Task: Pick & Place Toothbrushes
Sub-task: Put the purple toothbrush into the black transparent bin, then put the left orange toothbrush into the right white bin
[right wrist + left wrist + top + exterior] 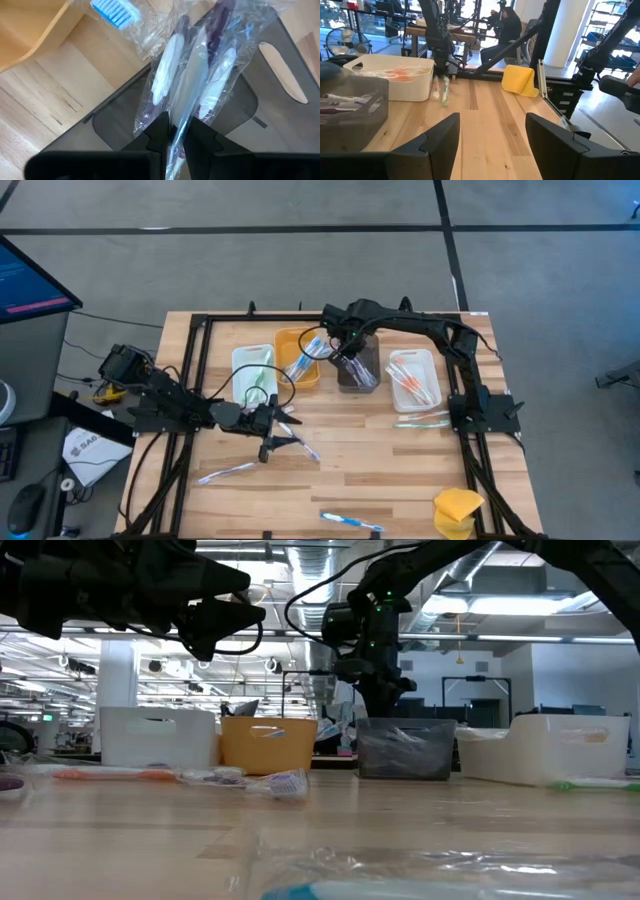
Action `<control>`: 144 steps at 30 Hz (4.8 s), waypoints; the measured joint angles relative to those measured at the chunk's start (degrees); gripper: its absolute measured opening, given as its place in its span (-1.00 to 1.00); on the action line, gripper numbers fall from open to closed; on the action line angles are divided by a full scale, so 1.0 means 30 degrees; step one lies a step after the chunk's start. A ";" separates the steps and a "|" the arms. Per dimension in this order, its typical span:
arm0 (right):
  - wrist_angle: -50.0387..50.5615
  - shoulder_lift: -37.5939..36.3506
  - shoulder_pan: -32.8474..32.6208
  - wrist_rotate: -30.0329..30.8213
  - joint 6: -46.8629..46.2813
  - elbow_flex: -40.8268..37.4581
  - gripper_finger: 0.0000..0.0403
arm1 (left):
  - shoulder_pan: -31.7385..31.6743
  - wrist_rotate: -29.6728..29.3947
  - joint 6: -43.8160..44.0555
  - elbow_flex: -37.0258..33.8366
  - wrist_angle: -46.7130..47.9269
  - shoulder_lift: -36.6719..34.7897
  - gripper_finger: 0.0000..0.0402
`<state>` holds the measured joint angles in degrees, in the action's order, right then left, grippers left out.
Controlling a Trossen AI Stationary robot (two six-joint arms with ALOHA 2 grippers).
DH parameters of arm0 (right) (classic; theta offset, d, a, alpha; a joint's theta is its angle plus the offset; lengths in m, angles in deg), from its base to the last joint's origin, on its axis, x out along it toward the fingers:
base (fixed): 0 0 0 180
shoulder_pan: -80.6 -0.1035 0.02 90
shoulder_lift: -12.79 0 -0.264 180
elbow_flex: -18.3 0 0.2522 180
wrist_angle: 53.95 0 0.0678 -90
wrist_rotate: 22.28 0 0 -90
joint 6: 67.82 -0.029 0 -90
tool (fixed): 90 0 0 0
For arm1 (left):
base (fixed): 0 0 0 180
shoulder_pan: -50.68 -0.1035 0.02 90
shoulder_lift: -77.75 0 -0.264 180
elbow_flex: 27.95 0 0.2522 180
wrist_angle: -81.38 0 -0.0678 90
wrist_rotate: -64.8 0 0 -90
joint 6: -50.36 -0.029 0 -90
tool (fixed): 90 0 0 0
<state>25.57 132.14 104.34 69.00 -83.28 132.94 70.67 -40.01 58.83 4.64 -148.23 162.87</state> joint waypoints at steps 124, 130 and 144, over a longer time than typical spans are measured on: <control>0.7344 -0.5019 -1.8982 1.6036 -1.2211 -0.0532 -0.09 | 0.0188 0.0461 0.9216 0.2688 3.1222 -0.3781 -0.56; 0.7344 -0.5013 -1.8982 1.6033 -1.2211 -0.0525 -0.09 | 0.0197 0.0939 0.9143 0.2696 3.1285 -0.3781 -0.90; 0.7344 -0.5020 -1.8989 1.6035 -1.2174 -0.0525 -0.09 | 0.0760 0.1786 0.9269 0.3548 3.1212 -0.4175 -0.94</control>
<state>47.60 117.08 47.37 117.10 -119.80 131.37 72.95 -34.65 86.64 15.28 -54.60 150.35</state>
